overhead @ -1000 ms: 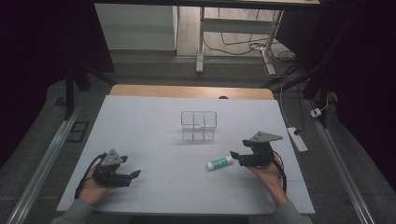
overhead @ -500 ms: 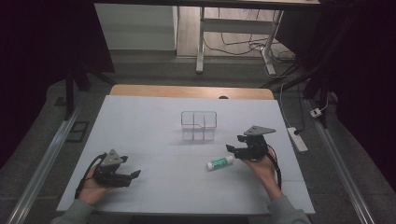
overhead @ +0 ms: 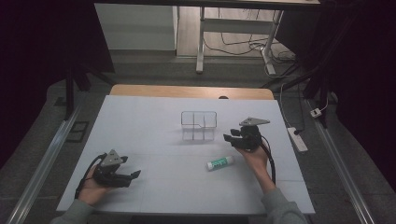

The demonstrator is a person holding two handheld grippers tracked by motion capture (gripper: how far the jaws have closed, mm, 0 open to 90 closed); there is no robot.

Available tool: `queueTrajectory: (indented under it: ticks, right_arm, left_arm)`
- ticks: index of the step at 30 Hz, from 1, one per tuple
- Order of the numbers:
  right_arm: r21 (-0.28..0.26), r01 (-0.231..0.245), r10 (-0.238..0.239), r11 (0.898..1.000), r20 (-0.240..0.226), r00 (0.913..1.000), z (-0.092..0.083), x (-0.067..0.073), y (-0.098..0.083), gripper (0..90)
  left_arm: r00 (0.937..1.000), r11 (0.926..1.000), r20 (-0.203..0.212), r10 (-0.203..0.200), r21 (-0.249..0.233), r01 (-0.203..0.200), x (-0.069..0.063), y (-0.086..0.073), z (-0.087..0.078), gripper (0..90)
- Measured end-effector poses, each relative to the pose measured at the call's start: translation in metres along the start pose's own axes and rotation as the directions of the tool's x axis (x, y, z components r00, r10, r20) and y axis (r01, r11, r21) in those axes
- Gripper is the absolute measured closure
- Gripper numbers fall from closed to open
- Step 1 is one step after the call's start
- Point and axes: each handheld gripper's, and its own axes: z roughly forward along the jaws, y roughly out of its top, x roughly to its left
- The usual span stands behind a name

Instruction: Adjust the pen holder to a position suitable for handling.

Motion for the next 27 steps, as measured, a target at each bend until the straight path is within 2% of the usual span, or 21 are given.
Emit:
queueTrajectory:
  ticks: [4, 10, 11, 12, 17, 27]
  right_arm:
    - [0.0, 0.007, -0.007, 1.0, 0.009, 0.9999, 0.008, -0.002, 0.004, 66.7]
    - [0.039, 0.027, -0.028, 0.999, 0.017, 0.9995, 0.023, 0.0, 0.007, 82.1]
    - [0.039, 0.027, -0.028, 0.999, 0.017, 0.9995, 0.023, 0.0, 0.007, 82.1]
    - [0.049, 0.034, -0.035, 0.998, 0.018, 0.9992, 0.029, 0.002, 0.008, 88.9]
    - [0.052, 0.057, -0.059, 0.997, 0.038, 0.9975, 0.036, 0.006, 0.014, 89.6]
    - [0.078, 0.044, -0.047, 0.996, 0.037, 0.9982, 0.052, 0.008, 0.018, 89.6]
  left_arm:
    - [1.0, 1.0, 0.0, 0.001, 0.0, -0.001, 0.0, 0.0, 0.0, 21.4]
    - [1.0, 1.0, 0.0, 0.003, 0.002, -0.003, 0.0, -0.001, 0.0, 21.4]
    - [1.0, 1.0, 0.0, 0.003, 0.002, -0.003, 0.0, -0.001, 0.0, 21.4]
    - [1.0, 1.0, 0.0, 0.003, 0.003, -0.003, 0.001, -0.001, 0.0, 21.4]
    - [1.0, 1.0, -0.001, 0.003, 0.003, -0.003, 0.0, -0.001, 0.0, 21.5]
    - [1.0, 1.0, -0.003, 0.005, 0.007, -0.005, 0.0, -0.001, 0.001, 21.5]
